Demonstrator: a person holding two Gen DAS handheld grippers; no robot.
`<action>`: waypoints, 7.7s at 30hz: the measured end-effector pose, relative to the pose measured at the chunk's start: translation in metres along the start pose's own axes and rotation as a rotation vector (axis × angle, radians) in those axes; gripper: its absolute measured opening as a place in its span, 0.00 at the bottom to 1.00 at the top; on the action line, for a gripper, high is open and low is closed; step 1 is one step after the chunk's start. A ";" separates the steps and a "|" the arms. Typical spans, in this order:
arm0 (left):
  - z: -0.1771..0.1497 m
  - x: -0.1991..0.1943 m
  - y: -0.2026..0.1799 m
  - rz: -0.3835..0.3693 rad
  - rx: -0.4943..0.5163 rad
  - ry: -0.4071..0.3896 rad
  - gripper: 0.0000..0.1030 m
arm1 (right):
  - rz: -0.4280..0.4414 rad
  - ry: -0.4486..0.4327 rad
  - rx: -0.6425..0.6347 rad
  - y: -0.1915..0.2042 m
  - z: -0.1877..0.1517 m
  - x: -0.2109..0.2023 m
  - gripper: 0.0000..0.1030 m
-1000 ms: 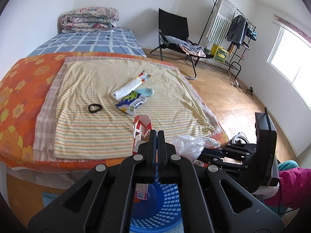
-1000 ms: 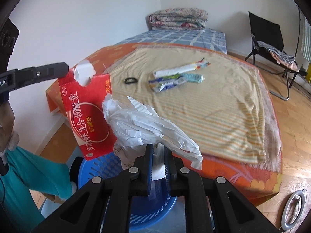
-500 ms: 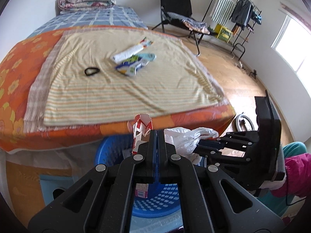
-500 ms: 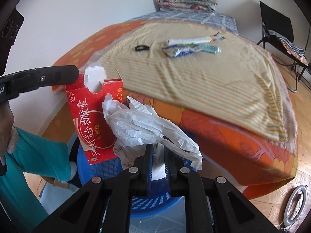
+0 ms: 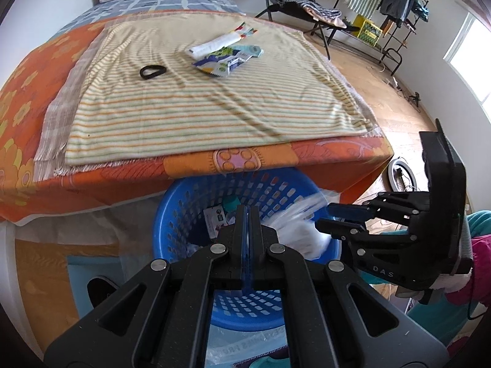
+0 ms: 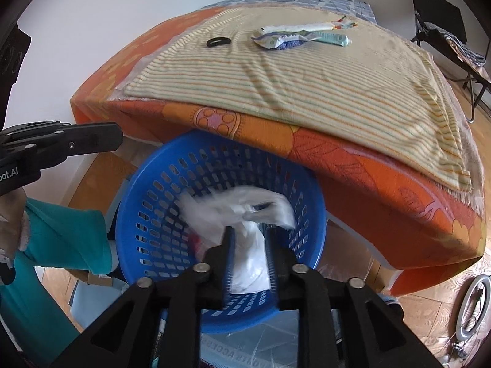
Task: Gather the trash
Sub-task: 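Open both tools to drop the tissue box and bag into the basket, then grasp the black hair tie with the left tool while the right tool grasps the blue-green snack packet, then carry the hair tie and snack packet over the blue basket with both tools, then open both tools to drop the hair tie and packet into the basket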
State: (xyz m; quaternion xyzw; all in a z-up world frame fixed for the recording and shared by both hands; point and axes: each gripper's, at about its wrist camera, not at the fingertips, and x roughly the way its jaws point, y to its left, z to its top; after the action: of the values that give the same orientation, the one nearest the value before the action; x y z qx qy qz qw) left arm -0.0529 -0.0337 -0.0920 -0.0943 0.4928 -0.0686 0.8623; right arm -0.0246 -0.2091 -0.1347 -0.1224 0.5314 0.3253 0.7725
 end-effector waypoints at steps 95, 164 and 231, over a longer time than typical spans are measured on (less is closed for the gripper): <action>0.195 0.119 0.151 0.147 -0.283 0.057 0.04 | 0.237 -0.115 0.562 -0.136 0.240 0.087 0.25; 0.094 0.018 0.029 0.094 -0.022 -0.081 0.03 | 0.151 -0.252 0.059 -0.019 0.100 -0.085 0.00; -0.006 0.053 0.027 0.122 -0.058 0.084 0.68 | -0.009 -0.070 -0.003 0.007 0.017 -0.033 0.88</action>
State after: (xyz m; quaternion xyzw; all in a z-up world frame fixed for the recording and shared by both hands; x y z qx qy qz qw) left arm -0.0305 -0.0190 -0.1451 -0.0860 0.5352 -0.0056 0.8403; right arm -0.0234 -0.2069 -0.0973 -0.1144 0.5031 0.3269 0.7918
